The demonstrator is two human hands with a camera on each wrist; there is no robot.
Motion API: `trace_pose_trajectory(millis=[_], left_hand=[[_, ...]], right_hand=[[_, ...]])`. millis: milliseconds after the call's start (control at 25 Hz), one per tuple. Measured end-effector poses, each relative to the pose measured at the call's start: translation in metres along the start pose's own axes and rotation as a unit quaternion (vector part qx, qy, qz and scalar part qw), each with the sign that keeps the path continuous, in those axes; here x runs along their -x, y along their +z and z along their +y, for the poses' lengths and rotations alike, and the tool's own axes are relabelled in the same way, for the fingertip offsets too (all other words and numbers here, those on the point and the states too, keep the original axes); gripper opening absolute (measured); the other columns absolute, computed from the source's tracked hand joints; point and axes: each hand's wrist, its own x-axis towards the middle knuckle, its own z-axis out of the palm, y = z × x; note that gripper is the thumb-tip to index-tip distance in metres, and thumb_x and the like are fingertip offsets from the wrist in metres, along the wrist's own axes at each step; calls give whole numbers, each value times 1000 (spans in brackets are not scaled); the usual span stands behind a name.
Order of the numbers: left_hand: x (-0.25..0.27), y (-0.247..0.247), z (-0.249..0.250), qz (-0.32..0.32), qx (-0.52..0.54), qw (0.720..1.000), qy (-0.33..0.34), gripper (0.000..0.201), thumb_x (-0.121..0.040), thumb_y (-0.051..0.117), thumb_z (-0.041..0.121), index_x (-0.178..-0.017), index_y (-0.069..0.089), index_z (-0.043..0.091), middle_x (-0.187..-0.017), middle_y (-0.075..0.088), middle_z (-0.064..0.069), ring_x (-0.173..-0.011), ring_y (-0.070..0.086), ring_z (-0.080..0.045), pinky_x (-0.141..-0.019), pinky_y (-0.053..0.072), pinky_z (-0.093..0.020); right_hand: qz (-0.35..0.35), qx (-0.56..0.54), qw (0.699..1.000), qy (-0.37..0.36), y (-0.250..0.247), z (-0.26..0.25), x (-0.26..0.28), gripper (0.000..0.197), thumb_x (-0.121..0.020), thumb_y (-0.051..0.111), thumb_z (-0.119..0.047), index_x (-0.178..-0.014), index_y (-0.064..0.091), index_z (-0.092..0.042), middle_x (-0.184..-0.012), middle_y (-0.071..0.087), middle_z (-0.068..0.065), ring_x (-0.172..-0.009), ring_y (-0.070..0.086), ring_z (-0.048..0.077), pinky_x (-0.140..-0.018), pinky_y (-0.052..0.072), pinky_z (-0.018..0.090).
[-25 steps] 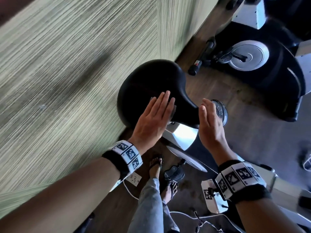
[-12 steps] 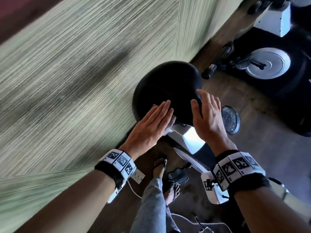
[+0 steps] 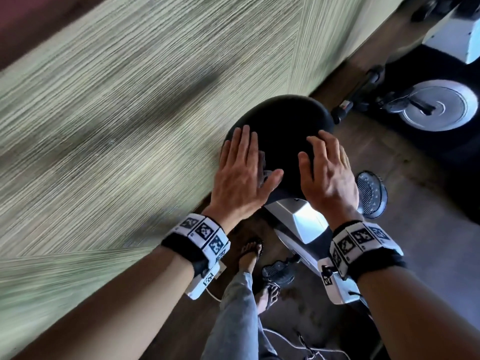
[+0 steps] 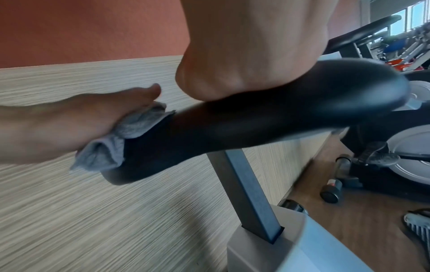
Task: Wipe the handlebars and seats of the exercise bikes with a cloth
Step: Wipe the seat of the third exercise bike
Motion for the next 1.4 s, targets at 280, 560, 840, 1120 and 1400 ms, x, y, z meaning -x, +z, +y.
trace_pose_trajectory(millis=[280,560,840,1120,1400], left_hand=[[-89,3,17,24,-11,995,-101,69,-106,26,42,-160,16,0,-169,7,-20,-158,2,-29,-127,13,-46],[-17,4,-31,-11,22,968,250,59,-106,46,35,-158,34,10,-167,27,-7,-156,20,-22,-127,19,-43],[-40,5,-24,34,56,996,-61,70,-105,34,43,-161,17,4,-170,12,-15,-158,9,-25,-128,15,-43],[-73,-6,-32,-48,131,975,-174,70,-107,35,43,-161,15,4,-169,14,-18,-156,18,-27,-125,20,-37],[3,10,-14,23,145,978,-149,83,-105,28,56,-161,3,0,-170,3,-18,-158,1,-25,-128,7,-33]], right_hand=[[24,47,998,-25,5,1,-2,47,-107,37,-36,-139,49,-4,-146,47,19,-130,47,36,-114,37,49],[40,49,998,-25,5,1,-1,42,-106,39,-31,-136,51,-3,-144,50,18,-127,49,35,-111,39,45],[50,59,997,-25,7,-3,0,40,-106,40,-29,-134,50,-4,-143,50,18,-125,50,36,-110,41,49],[33,72,997,-21,8,-3,-2,42,-105,37,-30,-136,48,-3,-144,47,19,-127,49,37,-108,43,48],[36,65,997,-12,10,-5,-1,40,-104,39,-28,-135,48,-5,-145,46,16,-125,47,33,-98,48,49]])
